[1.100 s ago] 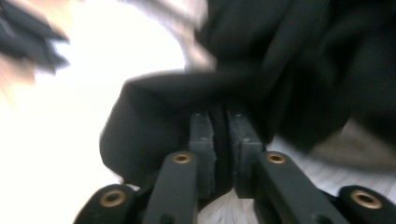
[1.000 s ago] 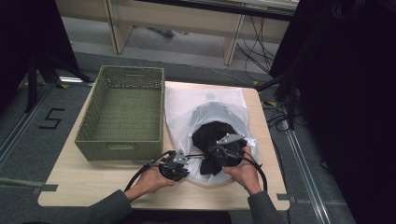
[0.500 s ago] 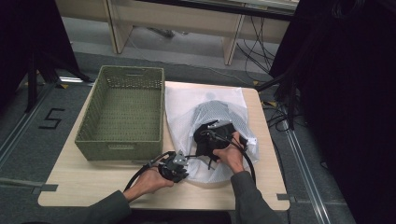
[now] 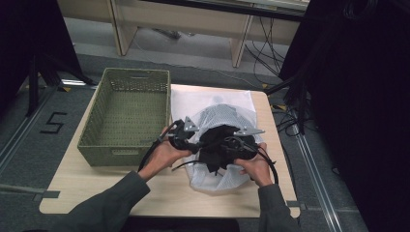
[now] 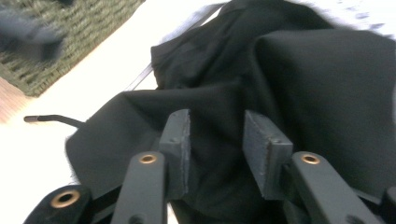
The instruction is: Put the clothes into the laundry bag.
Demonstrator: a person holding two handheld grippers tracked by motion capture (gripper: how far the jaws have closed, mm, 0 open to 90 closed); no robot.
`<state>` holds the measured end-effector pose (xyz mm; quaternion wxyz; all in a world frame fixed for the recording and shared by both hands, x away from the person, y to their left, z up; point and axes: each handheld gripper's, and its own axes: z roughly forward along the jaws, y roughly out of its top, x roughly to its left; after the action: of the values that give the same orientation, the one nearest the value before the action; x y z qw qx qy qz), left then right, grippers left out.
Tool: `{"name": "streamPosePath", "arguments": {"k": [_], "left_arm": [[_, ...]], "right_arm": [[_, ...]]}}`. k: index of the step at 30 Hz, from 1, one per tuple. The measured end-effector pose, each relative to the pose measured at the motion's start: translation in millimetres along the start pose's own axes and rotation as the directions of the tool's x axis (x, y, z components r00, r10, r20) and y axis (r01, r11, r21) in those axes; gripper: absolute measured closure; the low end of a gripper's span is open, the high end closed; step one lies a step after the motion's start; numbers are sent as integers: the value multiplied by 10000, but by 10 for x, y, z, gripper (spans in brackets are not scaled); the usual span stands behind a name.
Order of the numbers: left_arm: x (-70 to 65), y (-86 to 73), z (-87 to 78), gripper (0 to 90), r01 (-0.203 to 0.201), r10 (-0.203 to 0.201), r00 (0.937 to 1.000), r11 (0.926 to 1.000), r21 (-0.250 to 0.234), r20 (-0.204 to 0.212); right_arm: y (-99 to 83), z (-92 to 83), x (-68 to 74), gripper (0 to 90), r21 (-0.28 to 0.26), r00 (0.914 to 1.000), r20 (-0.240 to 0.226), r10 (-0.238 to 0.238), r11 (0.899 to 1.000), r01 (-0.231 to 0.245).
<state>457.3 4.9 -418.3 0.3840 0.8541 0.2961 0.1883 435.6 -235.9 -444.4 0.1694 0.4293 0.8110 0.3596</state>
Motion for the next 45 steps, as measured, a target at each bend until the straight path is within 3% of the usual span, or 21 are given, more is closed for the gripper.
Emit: {"name": "streamPosePath", "arguments": {"k": [2,5,9,14,18,19,20,22,28,29,32,34,35,36,37,38,39,41,43,44,45], "left_arm": [[76,114,81,557,131,-130,9999,9998,114,-101],[128,212,259,589,641,-648,9976,9976,273,246],[126,260,504,594,293,-297,9995,9962,817,44],[157,333,612,886,-31,38,10000,9931,1174,-55],[134,440,433,896,-342,329,9993,9953,910,158],[126,470,359,896,-454,440,9988,9961,758,201],[118,497,281,895,-503,484,9982,9971,578,352],[103,546,121,895,-722,696,9955,9966,390,640],[-17,576,-170,895,-1376,1328,9825,9901,285,1306],[-32,571,-185,895,-1425,1370,9809,9893,310,1381],[-58,562,-170,894,-1534,1457,9778,9873,403,1507],[-54,556,-150,895,-1456,1366,9776,9883,460,1604],[-53,549,-139,895,-1371,1276,9779,9895,468,1656],[-43,546,-136,895,-1392,1293,9771,9891,481,1692],[-36,541,-136,895,-1323,1216,9774,9899,517,1728],[-19,542,-144,895,-1382,1264,9757,9889,550,1791],[-18,537,-140,894,-1154,1055,9771,9924,432,1848],[6,548,-152,895,-1214,1113,9783,9914,484,1746],[32,560,-153,895,-1174,1079,9801,9919,481,1663],[58,562,-153,895,-1116,1027,9814,9926,469,1625],[74,561,-151,894,-1051,958,9822,9932,504,1615]], "right_arm": [[-32,-73,-33,598,-31,10000,-68,-72,10000,71],[-85,-118,-37,572,-25,9999,-165,-26,10000,25],[-120,-120,-9,503,147,9990,-285,330,9994,-326],[-126,-73,91,455,370,9984,-563,40,9993,-19],[-128,-7,205,463,190,9974,-692,-183,9996,196],[-123,-18,228,463,536,9971,-732,-185,9983,225],[-128,-5,281,463,488,9967,-756,306,9984,-270],[-140,13,262,463,560,9968,-735,-325,9978,366],[-193,117,382,443,1056,9943,-836,-667,9915,754],[-194,135,399,450,1435,9935,-867,-739,9859,859],[-214,327,445,574,1504,9917,-701,-1078,9816,1173],[-202,444,479,800,2168,9878,-911,-1260,9657,1432],[-215,543,476,878,1718,9817,-514,-1835,9667,1897],[-188,571,465,900,1953,9780,-350,-2057,9583,2086],[-152,617,418,900,1456,9761,97,-2170,9661,2133],[-76,577,364,900,1592,9744,256,-2232,9632,2164],[-16,563,319,900,1243,9758,778,-2045,9731,1940],[97,558,191,900,581,9547,1761,-2400,9707,2333],[106,575,181,867,543,9652,1767,-1929,9810,1861],[93,590,195,824,571,9628,1564,-2205,9751,2141],[69,562,271,754,1023,9789,1135,-1700,9820,1586]]}}
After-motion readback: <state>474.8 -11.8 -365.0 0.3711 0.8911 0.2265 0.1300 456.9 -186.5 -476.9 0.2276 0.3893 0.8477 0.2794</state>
